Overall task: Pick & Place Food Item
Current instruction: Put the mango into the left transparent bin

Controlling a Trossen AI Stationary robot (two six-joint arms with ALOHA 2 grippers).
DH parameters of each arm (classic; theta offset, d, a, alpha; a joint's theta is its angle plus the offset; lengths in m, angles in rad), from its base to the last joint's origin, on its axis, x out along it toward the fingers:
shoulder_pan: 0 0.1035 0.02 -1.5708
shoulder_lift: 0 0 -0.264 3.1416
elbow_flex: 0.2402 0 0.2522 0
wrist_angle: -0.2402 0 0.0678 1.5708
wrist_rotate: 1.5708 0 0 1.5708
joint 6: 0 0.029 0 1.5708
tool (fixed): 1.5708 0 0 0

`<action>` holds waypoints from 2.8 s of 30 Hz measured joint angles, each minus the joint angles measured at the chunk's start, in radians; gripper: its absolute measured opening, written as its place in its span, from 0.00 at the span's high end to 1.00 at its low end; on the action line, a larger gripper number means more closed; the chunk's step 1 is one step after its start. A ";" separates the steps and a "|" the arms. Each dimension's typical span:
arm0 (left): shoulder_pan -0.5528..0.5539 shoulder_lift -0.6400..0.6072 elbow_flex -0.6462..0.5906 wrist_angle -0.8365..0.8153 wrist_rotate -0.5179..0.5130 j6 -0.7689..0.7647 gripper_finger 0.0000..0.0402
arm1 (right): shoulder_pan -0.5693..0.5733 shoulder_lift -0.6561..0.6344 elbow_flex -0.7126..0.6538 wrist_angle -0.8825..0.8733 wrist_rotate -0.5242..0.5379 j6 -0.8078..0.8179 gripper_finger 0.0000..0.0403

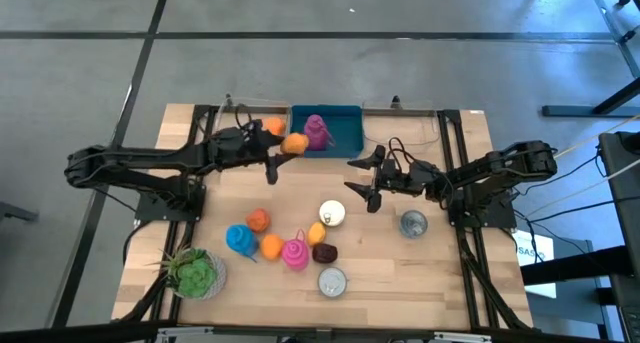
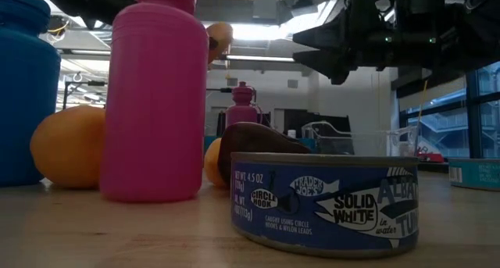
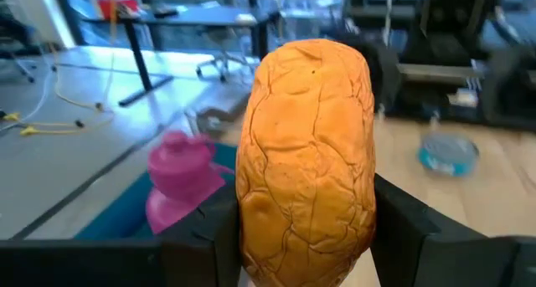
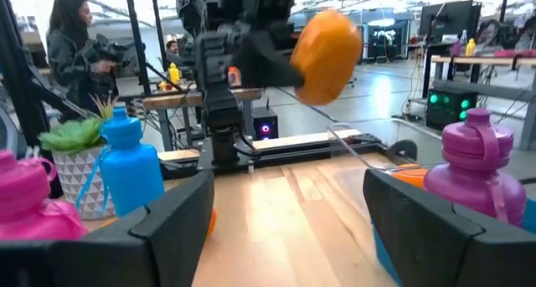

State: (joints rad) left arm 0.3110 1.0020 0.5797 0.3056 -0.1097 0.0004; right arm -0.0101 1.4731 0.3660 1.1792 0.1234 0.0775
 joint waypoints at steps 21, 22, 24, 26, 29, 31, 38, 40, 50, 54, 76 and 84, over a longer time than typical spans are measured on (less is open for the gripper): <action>-0.011 0.024 0.001 0.298 -0.244 -0.364 0.56 | -0.065 0.000 0.000 -0.141 0.007 0.005 0.24; -0.018 0.030 0.001 0.303 -0.270 -0.374 0.56 | -0.065 0.000 0.000 -0.156 0.015 0.045 0.24; -0.031 0.043 0.001 0.311 -0.313 -0.389 0.56 | -0.065 0.000 0.000 -0.187 0.015 0.122 0.24; -0.044 0.058 0.001 0.338 -0.337 -0.396 0.56 | -0.065 0.000 0.000 -0.217 0.015 0.162 0.24; -0.059 0.083 0.001 0.380 -0.358 -0.399 0.56 | -0.065 0.000 0.000 -0.243 0.017 0.148 0.24; -0.070 0.102 0.001 0.413 -0.369 -0.403 0.56 | -0.065 0.000 0.000 -0.247 0.019 0.132 0.24; -0.098 0.147 0.001 0.462 -0.397 -0.434 0.56 | -0.065 0.000 0.000 -0.246 0.019 0.127 0.24; -0.107 0.157 0.001 0.463 -0.416 -0.448 0.56 | -0.065 0.000 0.000 -0.246 0.016 0.127 0.24; -0.141 0.195 0.006 0.492 -0.482 -0.461 0.56 | -0.065 0.000 0.000 -0.288 -0.089 0.124 0.24; -0.141 0.201 0.028 0.488 -0.476 -0.428 0.56 | -0.065 0.000 0.000 -0.286 -0.090 0.123 0.24; -0.048 0.218 0.252 -0.297 -0.508 -0.211 0.56 | -0.065 0.000 0.000 -0.246 -0.140 0.103 0.24; 0.183 0.217 0.250 -0.489 -0.307 -0.237 0.56 | -0.065 0.000 0.000 -0.197 -0.141 0.124 0.24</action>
State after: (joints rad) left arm 0.4944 1.2190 0.8295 -0.1829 -0.4167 -0.2361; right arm -0.0750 1.4731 0.3660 0.9827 -0.0178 0.2020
